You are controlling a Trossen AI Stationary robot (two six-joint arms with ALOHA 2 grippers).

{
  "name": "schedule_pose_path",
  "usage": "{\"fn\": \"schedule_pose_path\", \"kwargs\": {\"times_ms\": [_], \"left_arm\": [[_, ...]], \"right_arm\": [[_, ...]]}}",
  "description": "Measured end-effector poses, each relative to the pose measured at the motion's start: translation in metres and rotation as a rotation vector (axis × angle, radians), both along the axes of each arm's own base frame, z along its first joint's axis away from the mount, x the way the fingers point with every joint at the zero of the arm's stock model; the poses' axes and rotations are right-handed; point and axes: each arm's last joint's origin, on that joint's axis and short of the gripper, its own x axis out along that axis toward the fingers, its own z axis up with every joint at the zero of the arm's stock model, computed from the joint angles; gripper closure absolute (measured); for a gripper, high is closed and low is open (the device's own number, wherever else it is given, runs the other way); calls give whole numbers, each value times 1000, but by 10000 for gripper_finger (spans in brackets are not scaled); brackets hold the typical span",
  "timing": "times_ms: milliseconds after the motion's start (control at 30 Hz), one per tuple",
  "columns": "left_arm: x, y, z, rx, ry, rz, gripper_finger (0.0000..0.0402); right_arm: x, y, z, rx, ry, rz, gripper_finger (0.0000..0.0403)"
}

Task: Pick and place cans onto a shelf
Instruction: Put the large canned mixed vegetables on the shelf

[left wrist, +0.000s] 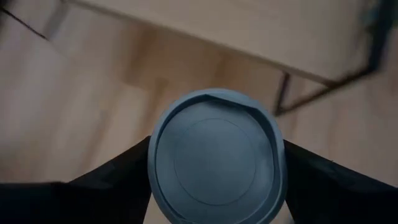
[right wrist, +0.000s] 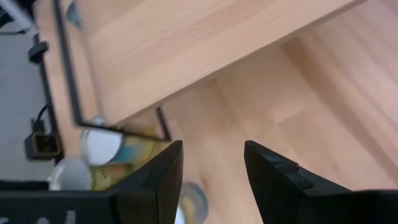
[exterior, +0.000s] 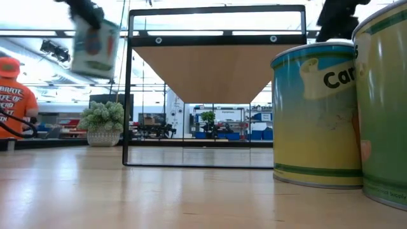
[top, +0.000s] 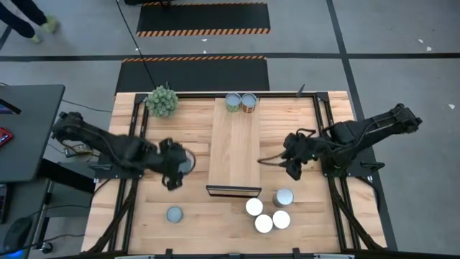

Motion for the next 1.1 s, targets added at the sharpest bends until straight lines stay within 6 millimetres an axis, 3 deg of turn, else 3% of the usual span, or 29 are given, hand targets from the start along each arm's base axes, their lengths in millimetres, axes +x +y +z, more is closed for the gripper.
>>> {"fn": "schedule_pose_path", "kwargs": {"times_ms": [267,400,567,767,1100], "left_arm": [[22,60,50,112,-81,29,111],[40,88,63,121,-159,50,111],[69,114,64,143,-202,34,111],[110,131,58,144,-202,-12,111],[180,163,44,114,-205,-61,111]], "right_arm": [[8,-36,1,-60,-21,-104,225],[12,-57,-5,-88,-40,-124,225],[9,-80,-18,-150,8,-166,225],[7,-102,-15,-228,-12,-236,225],[6,-114,-13,-222,-35,-254,225]]}}
